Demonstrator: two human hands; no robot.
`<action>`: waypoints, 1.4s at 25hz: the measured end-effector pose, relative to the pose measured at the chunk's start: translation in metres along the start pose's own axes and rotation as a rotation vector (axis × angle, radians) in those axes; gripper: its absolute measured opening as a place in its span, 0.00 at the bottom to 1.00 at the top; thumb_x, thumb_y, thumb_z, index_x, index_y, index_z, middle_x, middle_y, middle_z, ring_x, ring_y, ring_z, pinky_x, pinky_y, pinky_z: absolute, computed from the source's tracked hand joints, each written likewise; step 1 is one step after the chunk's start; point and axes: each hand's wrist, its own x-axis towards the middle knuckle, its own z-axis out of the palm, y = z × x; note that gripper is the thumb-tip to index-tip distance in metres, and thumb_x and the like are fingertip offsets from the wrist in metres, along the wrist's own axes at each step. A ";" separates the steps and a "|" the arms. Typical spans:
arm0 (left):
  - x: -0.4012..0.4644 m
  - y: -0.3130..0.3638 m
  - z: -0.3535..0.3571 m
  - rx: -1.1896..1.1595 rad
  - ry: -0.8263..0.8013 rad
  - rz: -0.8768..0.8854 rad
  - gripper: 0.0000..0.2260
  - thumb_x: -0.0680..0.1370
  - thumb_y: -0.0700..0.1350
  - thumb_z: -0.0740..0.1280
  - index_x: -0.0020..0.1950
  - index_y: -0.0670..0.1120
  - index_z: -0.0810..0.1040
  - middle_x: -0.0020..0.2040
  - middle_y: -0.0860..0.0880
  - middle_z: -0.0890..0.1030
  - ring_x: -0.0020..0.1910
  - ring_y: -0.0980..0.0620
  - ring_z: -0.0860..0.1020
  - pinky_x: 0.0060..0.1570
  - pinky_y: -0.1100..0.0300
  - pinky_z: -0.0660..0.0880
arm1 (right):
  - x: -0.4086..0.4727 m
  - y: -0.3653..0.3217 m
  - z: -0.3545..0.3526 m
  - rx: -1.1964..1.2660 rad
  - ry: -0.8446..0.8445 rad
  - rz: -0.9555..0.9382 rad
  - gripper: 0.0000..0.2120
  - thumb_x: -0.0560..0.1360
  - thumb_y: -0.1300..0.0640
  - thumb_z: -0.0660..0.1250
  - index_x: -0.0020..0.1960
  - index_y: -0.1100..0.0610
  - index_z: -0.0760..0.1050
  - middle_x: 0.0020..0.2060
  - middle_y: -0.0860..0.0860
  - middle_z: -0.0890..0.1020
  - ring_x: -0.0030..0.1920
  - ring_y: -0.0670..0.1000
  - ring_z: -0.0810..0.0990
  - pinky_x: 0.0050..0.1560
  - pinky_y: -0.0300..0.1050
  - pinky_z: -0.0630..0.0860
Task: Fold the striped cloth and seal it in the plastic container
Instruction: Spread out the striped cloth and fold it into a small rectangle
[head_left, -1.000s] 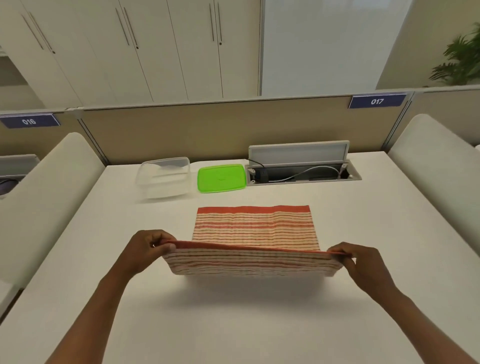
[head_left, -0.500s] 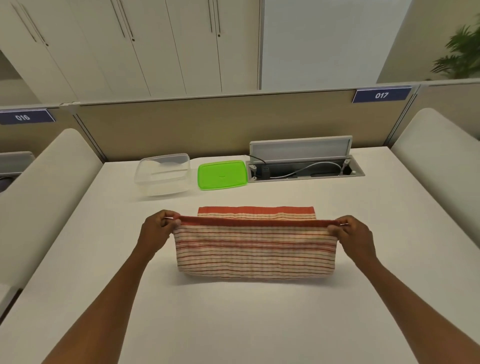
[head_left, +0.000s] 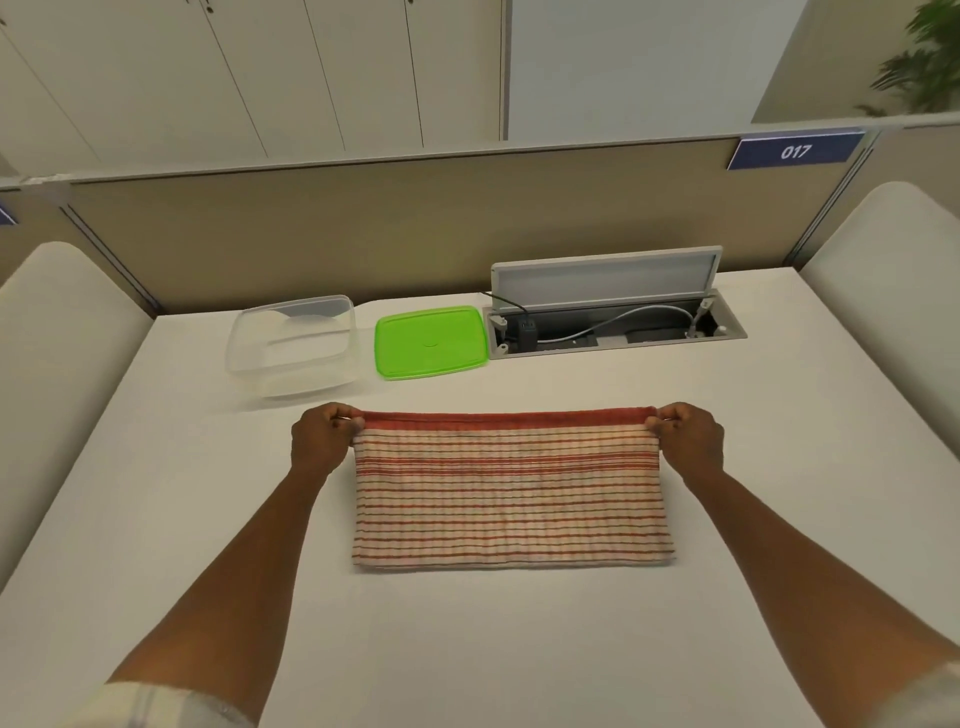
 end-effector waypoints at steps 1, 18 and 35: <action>0.004 0.000 0.003 0.016 -0.005 -0.007 0.05 0.74 0.41 0.73 0.49 0.42 0.83 0.41 0.40 0.85 0.44 0.41 0.84 0.53 0.45 0.80 | 0.004 -0.001 0.003 -0.008 -0.001 0.013 0.09 0.76 0.54 0.68 0.47 0.61 0.79 0.40 0.55 0.83 0.40 0.54 0.80 0.45 0.44 0.72; 0.046 -0.011 0.053 0.221 0.021 -0.043 0.06 0.73 0.49 0.73 0.45 0.47 0.83 0.44 0.47 0.85 0.50 0.45 0.81 0.50 0.54 0.74 | 0.034 0.017 0.046 -0.164 0.013 0.120 0.09 0.77 0.50 0.67 0.48 0.57 0.77 0.44 0.53 0.83 0.42 0.53 0.79 0.39 0.39 0.69; 0.047 0.011 0.055 0.634 -0.220 0.196 0.07 0.73 0.48 0.72 0.49 0.48 0.80 0.53 0.44 0.77 0.54 0.43 0.78 0.54 0.50 0.75 | -0.226 -0.122 0.206 -0.256 -0.484 -0.726 0.21 0.72 0.45 0.70 0.60 0.52 0.72 0.54 0.51 0.80 0.51 0.53 0.78 0.51 0.51 0.78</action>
